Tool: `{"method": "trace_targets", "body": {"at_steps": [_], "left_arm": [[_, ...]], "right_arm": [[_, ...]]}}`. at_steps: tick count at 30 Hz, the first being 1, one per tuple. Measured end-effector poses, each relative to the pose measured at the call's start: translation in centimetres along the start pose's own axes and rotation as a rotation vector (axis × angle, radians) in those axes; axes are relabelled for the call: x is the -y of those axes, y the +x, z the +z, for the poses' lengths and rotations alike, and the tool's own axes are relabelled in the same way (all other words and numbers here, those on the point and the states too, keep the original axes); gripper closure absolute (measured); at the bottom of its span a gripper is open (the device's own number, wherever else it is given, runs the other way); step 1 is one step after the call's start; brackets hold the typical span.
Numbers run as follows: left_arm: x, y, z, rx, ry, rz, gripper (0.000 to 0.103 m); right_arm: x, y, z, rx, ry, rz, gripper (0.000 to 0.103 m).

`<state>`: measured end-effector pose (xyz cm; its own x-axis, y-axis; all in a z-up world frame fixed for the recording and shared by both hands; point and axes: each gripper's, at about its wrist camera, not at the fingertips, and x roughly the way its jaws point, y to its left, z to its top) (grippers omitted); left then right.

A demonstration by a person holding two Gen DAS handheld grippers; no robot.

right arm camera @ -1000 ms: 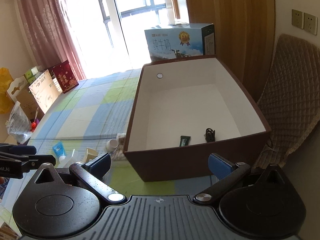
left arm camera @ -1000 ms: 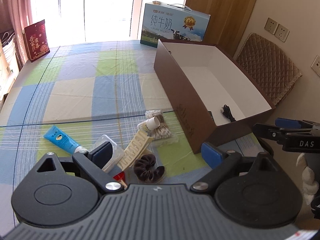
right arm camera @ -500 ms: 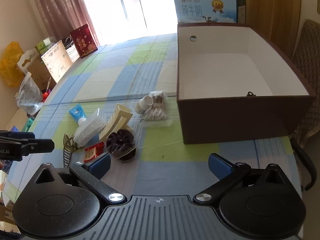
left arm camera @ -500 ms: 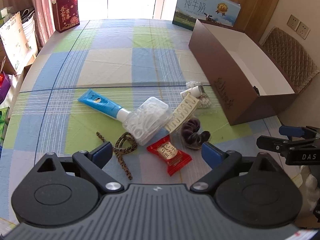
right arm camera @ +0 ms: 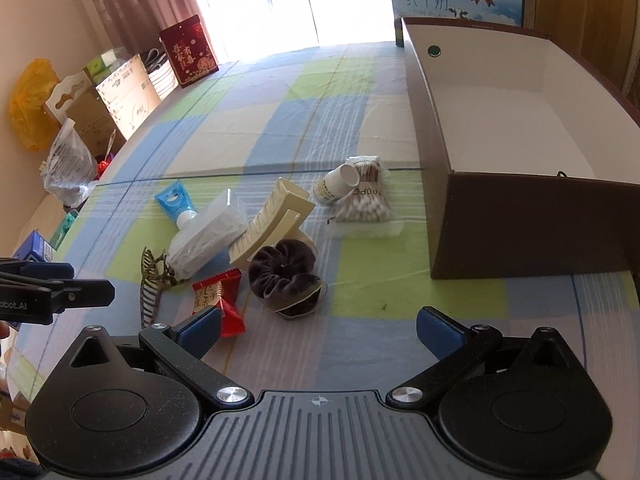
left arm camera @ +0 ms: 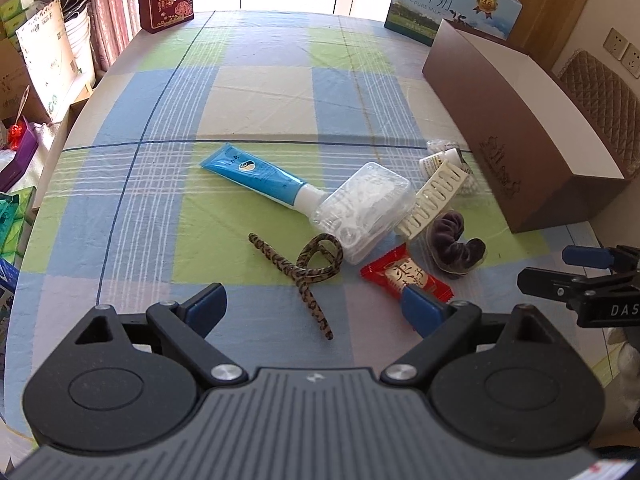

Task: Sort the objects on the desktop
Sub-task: 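Withdraw both open tools from the box back over the table, then grasp leopard-print hair tie with left tool while right tool grasps brown velvet scrunchie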

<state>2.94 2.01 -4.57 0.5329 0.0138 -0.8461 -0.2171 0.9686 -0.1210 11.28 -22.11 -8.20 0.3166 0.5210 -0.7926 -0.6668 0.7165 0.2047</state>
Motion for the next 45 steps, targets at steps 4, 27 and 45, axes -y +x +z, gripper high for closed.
{"method": "trace_targets", "body": {"at_steps": [4,27,45], "left_arm": [[-0.4,1.0,0.1,-0.017,0.002,-0.002,0.013],[-1.1,6.3,0.3,-0.103,0.017,-0.003,0.029],[-3.5,5.4,-0.3,-0.105,0.160,-0.062,0.062]], "right_arm": [[-0.3,1.3,0.2,-0.011,-0.017,0.005,0.002],[-0.9,6.4,1.2,-0.043,-0.158,0.078,0.068],[2.2,4.2,0.0,-0.074,-0.064,0.015,0.067]]}}
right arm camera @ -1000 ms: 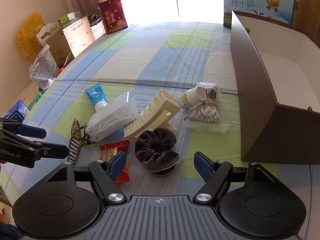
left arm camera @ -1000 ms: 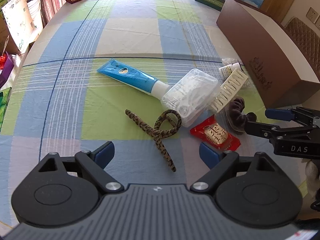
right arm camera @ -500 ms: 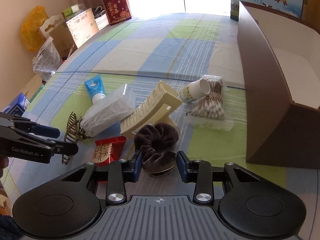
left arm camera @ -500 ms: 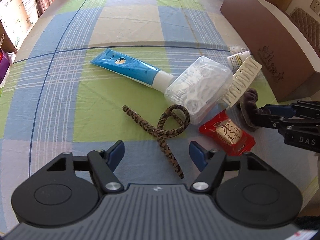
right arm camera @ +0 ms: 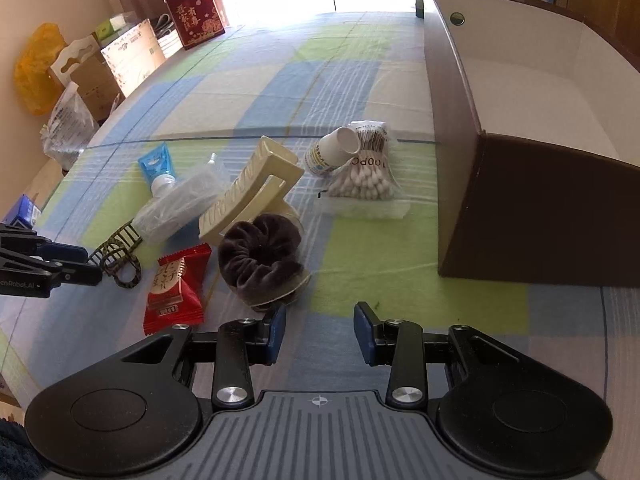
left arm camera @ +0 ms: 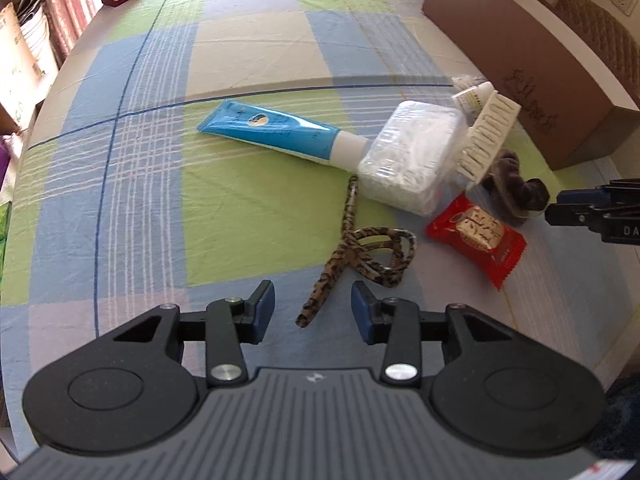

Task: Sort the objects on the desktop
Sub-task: 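Grasp leopard-print hair tie with left tool while right tool grasps brown velvet scrunchie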

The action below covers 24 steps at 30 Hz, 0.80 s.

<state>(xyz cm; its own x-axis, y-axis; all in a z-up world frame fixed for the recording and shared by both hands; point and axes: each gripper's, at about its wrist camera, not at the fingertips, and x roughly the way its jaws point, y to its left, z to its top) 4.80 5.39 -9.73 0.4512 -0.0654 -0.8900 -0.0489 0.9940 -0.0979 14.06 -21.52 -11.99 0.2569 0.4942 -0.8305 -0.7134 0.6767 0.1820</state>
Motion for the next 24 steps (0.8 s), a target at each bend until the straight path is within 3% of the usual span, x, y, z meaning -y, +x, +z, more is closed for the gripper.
{"method": "trace_targets", "body": {"at_steps": [5,15,16,17,24], "left_arm": [[1.6,0.7,0.5,0.017,0.059,-0.047,0.053],[1.7,2.9,1.9,0.031,0.095,-0.046,0.055],[1.7,2.8,2.0,0.034,0.096,-0.050,0.059],[1.6,2.8,2.0,0.037,0.092,-0.055,0.065],[-0.5,2.1,1.4,0.041,0.002,0.006,0.065]], "right_arm": [[0.2,-0.5,0.0,0.009,0.009,-0.006,0.051],[0.3,-0.8,-0.3,0.009,0.024,-0.008,0.049],[0.3,-0.8,-0.3,0.009,0.024,-0.006,0.049],[0.2,-0.7,-0.3,0.010,0.022,-0.003,0.049],[-1.3,0.0,0.5,0.029,-0.034,0.029,0.049]]}}
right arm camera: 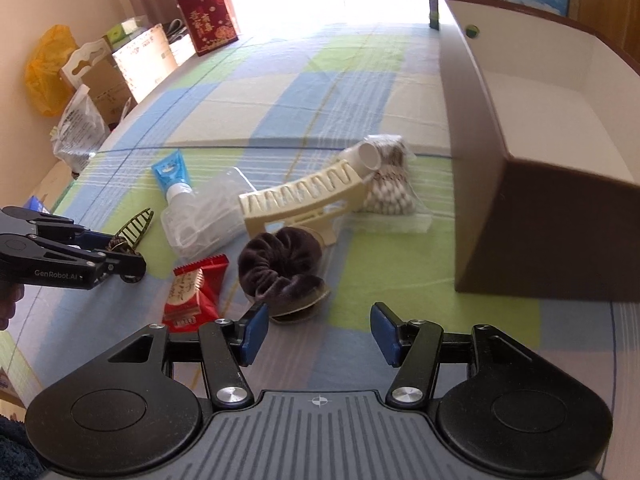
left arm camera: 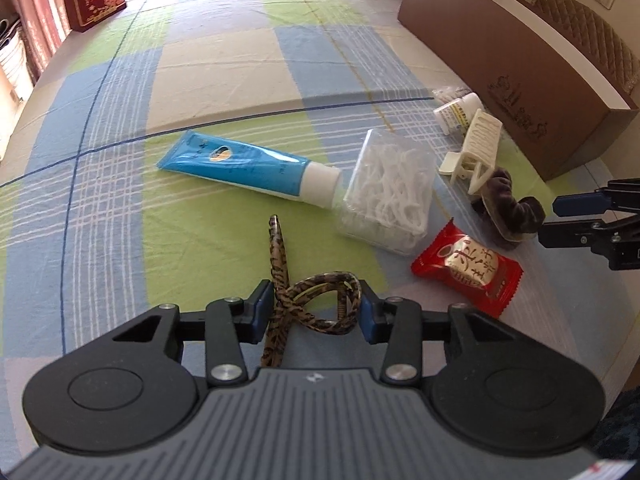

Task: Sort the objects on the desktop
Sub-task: 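Grasp leopard-print hair tie with left tool while right tool grasps brown velvet scrunchie, then carry hair tie in left tool while right tool carries scrunchie over box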

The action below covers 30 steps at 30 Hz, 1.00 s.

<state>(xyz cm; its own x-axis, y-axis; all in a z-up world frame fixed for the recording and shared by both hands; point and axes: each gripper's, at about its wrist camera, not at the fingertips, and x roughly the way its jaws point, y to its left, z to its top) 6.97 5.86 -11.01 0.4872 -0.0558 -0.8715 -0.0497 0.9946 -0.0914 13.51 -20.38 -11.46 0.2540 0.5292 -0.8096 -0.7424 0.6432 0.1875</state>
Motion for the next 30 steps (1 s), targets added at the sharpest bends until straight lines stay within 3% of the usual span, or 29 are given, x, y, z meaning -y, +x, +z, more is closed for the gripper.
{"method": "trace_targets", "body": {"at_steps": [8,15,16,17,20,26,30], "left_arm": [[-2.4,-1.1,-1.1,-0.004,-0.098,0.043,0.065],[-1.6,-1.0,-1.2,0.002,-0.087,0.047,0.065],[-1.5,-1.0,-1.2,0.002,-0.083,0.048,0.065],[-1.3,-0.9,-1.2,0.002,-0.081,0.047,0.065],[-1.0,-0.9,-1.3,0.000,-0.080,0.045,0.065],[-0.2,-1.1,-1.6,-0.007,-0.087,0.045,0.065],[0.4,-1.4,-1.9,-0.015,-0.091,0.032,0.066]], "right_arm": [[-1.5,1.8,1.4,0.002,-0.072,0.053,0.049],[-1.9,4.2,2.4,-0.009,-0.121,0.032,0.049],[-2.0,4.5,2.3,-0.016,-0.134,0.025,0.052],[-2.1,4.7,2.1,-0.024,-0.147,0.019,0.065],[-2.0,4.5,1.5,-0.023,-0.152,0.020,0.076],[-1.3,3.0,0.7,-0.023,-0.102,0.054,0.088],[-0.7,1.7,-0.1,-0.031,-0.073,0.051,0.089]]}}
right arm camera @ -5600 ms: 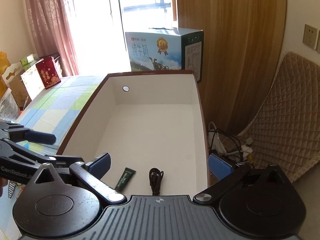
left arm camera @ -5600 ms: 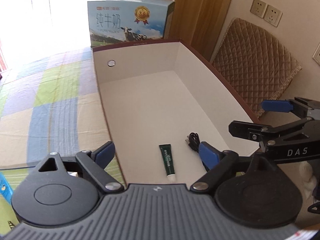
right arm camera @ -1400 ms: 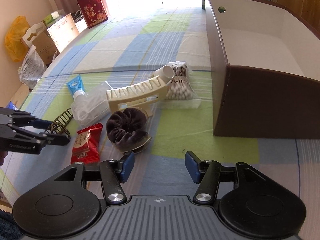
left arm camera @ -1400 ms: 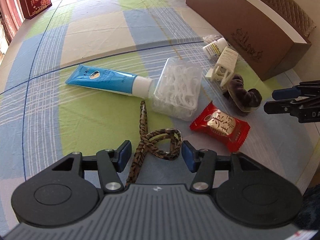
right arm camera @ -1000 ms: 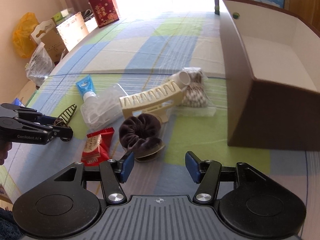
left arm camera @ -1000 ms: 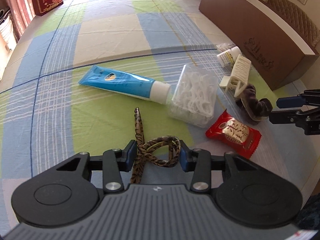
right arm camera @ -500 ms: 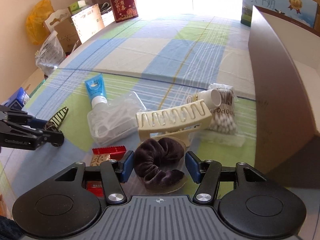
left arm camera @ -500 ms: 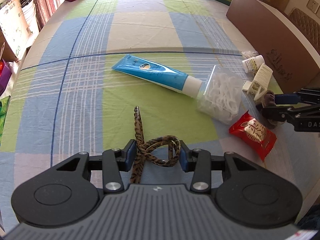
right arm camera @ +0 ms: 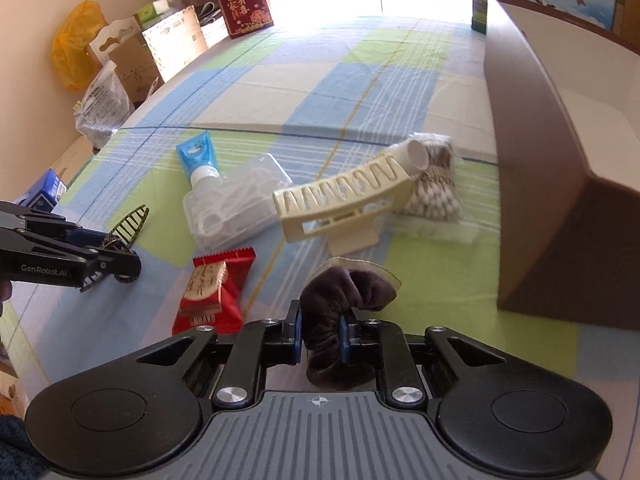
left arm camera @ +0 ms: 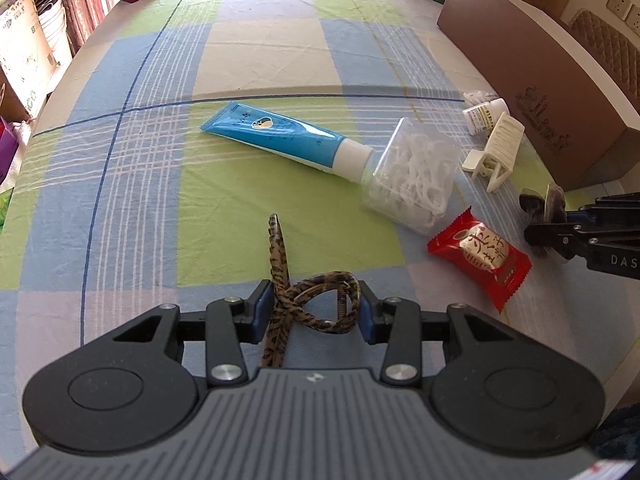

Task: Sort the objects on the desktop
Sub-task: 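Carry hair tie in left tool while right tool carries scrunchie over box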

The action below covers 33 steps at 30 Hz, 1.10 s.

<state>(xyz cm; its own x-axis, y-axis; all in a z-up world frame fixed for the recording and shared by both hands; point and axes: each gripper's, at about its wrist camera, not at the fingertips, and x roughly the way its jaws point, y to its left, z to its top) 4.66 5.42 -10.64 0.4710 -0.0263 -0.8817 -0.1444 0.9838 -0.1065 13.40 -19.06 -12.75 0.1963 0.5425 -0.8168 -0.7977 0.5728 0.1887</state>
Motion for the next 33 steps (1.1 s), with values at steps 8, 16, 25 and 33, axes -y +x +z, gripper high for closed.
{"method": "trace_targets", "body": {"at_steps": [8,16,25,33], "left_arm": [[1.9,-1.8,-0.1,0.026,0.010,-0.028,0.066],[4.5,-4.3,0.9,0.091,0.027,-0.058,0.066],[9.1,-7.6,3.3,0.192,0.068,-0.156,0.066],[15.3,-8.0,6.6,0.249,0.123,-0.270,0.066]], "right_arm": [[1.1,-3.1,-1.4,0.028,0.053,0.001,0.089],[1.9,-6.2,-1.9,0.084,0.069,0.012,0.089],[3.7,-10.8,-1.6,0.164,0.099,0.026,0.089],[6.7,-15.2,-1.3,0.240,0.120,0.007,0.089]]}}
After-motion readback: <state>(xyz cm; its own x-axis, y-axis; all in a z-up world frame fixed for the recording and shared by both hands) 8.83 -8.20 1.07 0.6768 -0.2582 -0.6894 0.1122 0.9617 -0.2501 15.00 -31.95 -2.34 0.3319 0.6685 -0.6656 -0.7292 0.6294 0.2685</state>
